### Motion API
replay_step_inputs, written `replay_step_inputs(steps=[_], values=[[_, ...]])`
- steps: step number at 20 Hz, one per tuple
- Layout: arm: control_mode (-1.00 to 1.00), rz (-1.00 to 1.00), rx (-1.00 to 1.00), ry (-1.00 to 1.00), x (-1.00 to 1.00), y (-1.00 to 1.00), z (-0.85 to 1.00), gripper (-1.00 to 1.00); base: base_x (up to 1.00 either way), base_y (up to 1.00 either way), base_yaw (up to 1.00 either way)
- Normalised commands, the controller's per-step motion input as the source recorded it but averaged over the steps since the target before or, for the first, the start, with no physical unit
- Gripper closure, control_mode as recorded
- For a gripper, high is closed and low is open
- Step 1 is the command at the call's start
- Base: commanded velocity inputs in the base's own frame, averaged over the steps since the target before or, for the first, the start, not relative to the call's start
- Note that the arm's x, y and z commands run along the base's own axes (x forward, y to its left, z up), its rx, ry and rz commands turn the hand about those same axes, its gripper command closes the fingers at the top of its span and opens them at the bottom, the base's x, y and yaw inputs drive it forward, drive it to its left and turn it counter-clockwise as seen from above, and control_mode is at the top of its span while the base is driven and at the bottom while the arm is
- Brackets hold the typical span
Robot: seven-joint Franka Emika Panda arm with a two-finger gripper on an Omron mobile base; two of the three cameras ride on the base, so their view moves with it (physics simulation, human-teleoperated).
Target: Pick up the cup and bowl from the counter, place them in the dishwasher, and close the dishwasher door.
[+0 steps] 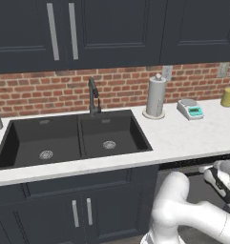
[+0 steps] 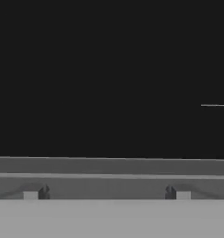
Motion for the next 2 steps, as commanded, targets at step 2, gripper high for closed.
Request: replay_step_inputs(steps=[2], values=[[-1.0,0.0,0.1,-0.21,0.83,0.0,-0.74,-1.0,0.0,0.0,0.0]])
